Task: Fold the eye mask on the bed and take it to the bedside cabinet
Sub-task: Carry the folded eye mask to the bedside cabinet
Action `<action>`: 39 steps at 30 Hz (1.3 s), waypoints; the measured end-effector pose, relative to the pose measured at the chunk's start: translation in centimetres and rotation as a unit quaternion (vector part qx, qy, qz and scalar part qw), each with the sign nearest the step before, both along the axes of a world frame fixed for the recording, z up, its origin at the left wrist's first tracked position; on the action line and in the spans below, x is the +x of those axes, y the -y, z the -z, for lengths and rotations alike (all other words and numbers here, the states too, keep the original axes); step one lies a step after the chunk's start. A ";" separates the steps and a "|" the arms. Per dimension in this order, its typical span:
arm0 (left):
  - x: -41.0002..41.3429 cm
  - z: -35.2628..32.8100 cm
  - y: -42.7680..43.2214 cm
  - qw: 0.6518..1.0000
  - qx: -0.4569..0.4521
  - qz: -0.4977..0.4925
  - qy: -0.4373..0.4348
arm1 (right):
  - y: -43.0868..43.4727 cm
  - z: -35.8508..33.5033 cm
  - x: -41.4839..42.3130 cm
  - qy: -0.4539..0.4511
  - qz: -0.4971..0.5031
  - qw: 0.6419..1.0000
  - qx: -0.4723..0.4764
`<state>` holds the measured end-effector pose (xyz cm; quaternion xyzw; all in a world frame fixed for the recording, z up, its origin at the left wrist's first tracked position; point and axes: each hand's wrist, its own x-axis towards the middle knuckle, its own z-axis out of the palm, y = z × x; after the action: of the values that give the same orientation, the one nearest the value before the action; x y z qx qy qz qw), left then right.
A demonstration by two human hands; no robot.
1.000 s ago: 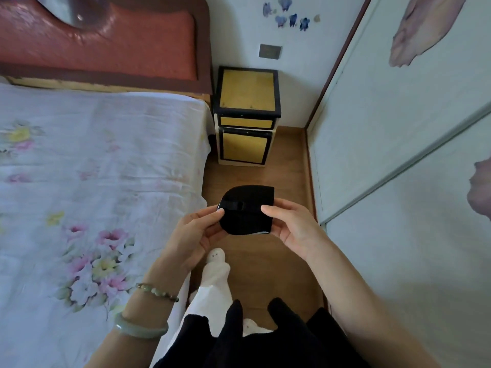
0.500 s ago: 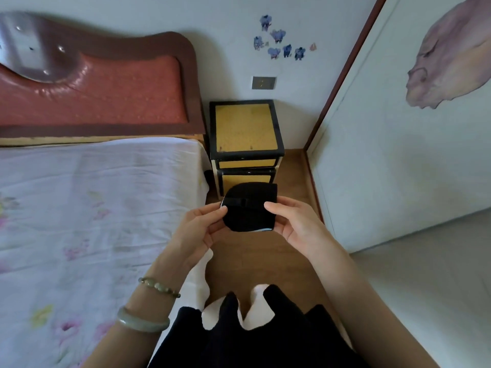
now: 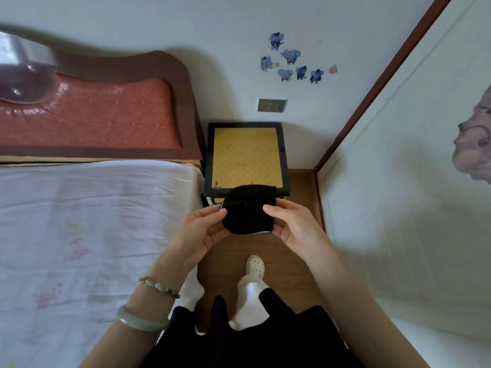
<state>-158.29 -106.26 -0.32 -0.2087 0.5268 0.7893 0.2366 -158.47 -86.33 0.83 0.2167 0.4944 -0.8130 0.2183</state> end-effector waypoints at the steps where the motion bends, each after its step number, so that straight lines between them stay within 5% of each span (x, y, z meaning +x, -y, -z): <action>1: -1.5 -0.1 -0.4 1.000 0.003 -0.003 0.004 | -0.4 -0.1 -1.7 0.004 -0.002 1.000 -0.006; 22: -26.4 3.2 -0.3 0.999 0.021 0.012 0.029 | -0.5 1.6 -26.6 0.038 0.002 0.999 0.023; 33: -32.7 11.8 -1.0 0.996 -0.074 0.013 0.054 | -0.8 11.5 -33.2 0.113 0.029 0.993 0.018; 39: -35.9 20.8 -2.5 0.981 -0.174 -0.037 0.076 | -1.6 20.4 -36.7 0.056 -0.053 0.972 0.222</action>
<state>-194.16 -103.72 -21.11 -0.3253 0.6285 0.6758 0.2061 -195.15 -84.69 -19.55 0.2788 0.6600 -0.6569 0.2350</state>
